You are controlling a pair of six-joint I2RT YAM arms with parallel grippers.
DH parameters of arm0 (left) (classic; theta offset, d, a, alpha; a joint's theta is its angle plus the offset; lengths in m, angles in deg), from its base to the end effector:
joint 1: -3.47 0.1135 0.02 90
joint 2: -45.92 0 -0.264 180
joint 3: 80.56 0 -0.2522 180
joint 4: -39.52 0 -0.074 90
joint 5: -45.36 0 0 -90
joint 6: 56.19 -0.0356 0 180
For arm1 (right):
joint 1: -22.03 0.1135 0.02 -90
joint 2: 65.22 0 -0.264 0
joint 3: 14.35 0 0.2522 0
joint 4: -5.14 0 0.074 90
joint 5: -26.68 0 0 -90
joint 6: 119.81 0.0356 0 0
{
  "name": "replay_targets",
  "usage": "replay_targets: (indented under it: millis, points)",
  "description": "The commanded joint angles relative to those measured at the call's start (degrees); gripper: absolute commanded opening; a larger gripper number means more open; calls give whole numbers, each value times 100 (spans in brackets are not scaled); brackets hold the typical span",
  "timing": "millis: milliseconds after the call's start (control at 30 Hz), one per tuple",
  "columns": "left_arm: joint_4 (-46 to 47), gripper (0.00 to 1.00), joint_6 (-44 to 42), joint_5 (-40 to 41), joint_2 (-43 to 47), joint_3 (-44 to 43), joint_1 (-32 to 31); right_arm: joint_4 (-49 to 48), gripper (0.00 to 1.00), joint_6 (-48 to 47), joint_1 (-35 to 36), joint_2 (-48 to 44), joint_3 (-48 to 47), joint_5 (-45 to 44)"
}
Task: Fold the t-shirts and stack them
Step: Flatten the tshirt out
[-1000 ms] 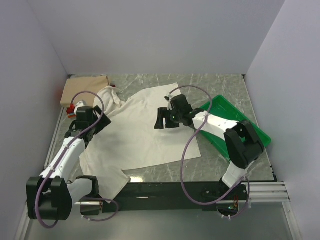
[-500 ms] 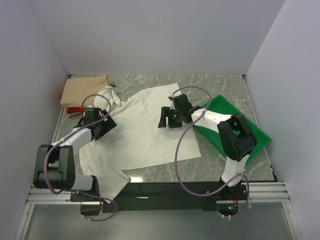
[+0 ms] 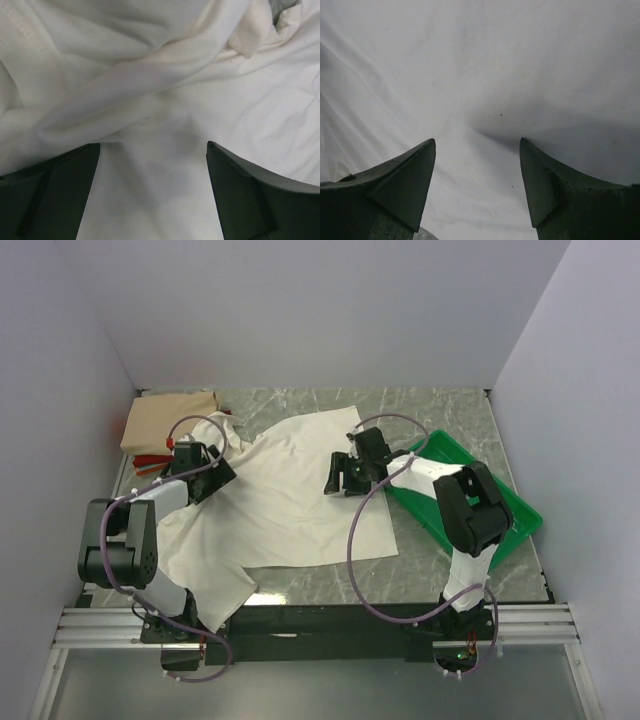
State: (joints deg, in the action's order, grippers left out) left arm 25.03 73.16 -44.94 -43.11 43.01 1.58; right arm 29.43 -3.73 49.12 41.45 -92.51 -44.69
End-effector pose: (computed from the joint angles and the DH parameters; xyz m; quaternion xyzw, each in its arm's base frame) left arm 0.3024 -0.0102 0.1613 -0.2979 0.8817 -0.1311 0.3415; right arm 0.3353 0.1843 0.1602 -0.0599 0.9348 0.2780 0.2128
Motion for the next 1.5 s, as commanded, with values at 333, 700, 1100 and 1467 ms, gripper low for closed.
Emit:
replay_targets:
  millis: [333, 700, 1100, 1467]
  points:
    - [-261, 93, -771, -146, -852, -864, 13, 239, 75, -7, -415, 372, -353, -97]
    - [-761, 92, -702, 28, 498, -840, -136, 389, 74, -121, -56, -208, -670, -149]
    - [-1034, 96, 327, 829, 1626, 733, -154, -164, 74, 300, 1043, -226, -433, 316]
    - [-727, 97, 372, 891, 1055, 919, -136, 46, 74, 257, 1105, 512, -705, -87]
